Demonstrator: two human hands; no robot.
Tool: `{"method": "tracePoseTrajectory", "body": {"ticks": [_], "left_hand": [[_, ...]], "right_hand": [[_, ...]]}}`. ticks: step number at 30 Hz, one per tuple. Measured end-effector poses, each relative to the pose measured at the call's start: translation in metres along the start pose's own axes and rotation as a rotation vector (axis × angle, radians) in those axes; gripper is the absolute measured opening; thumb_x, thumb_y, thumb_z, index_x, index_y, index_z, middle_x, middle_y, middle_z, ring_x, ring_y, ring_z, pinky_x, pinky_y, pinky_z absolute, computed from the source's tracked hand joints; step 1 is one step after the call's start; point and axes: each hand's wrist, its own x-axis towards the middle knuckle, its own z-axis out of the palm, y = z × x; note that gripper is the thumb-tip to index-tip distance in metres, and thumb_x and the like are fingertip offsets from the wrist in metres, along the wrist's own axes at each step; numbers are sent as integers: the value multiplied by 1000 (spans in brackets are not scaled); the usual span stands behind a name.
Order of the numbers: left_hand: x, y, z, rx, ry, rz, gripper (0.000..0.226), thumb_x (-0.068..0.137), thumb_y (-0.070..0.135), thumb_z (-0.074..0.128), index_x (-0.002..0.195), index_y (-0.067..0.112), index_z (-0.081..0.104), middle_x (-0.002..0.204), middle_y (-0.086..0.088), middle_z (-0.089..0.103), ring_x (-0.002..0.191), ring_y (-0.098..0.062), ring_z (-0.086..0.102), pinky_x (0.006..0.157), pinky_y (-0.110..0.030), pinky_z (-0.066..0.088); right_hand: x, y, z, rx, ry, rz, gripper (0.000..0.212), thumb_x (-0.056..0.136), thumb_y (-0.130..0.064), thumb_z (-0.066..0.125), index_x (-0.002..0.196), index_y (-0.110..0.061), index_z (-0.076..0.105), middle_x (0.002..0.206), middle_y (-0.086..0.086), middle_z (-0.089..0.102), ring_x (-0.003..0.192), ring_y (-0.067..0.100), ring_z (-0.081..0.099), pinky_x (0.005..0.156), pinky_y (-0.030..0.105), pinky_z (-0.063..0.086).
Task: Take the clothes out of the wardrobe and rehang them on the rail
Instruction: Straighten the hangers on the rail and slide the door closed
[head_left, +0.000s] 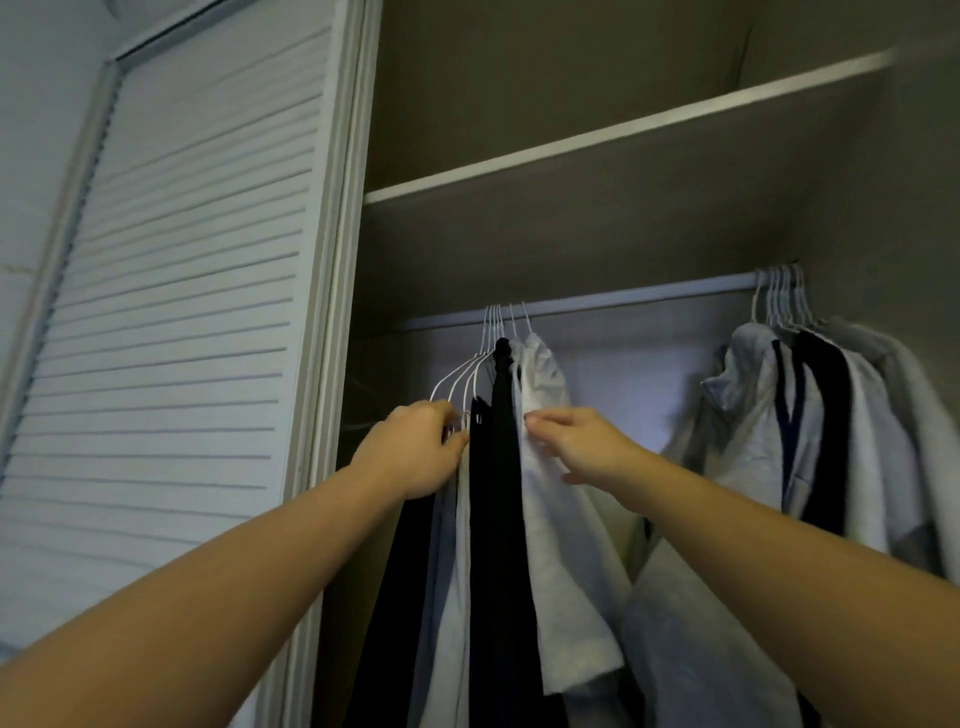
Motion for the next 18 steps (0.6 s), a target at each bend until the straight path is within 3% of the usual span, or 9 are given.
{"method": "tracePoseTrajectory", "body": {"ticks": [3,7,11,18], "left_hand": [[-25,2,-26,188,63,182,36,99,41,50,134,30,53,126,5,57,117,-15,52,100,-39,46],[-52,-17,-50,323,243,326,28,99,36,49,124,27,59,122,5,58,117,-16,49,96,-34,42],[-74,-58,-58,352,401,288,33,96,33,47,123,20,61,126,-1,58,120,-22,49,95,-38,43],[-99,-159,-55,338,399,146,48,97,36,48,143,21,41,153,-3,39,141,-25,34,112,-43,33]], "right_hand": [[-16,-9,3,-30,-13,-62,36,100,-26,52,133,-14,58,123,0,61,115,14,55,100,30,43],[-33,-23,20,-263,-31,-202,34,99,-28,53,131,-20,61,124,-3,64,115,12,58,100,26,43],[-48,-39,51,-573,-47,-432,36,99,-30,48,134,-24,55,125,-3,63,115,16,57,98,35,48],[-45,-53,138,-939,-50,-812,50,97,-29,48,145,-24,38,149,-4,38,139,17,29,112,38,29]]}}
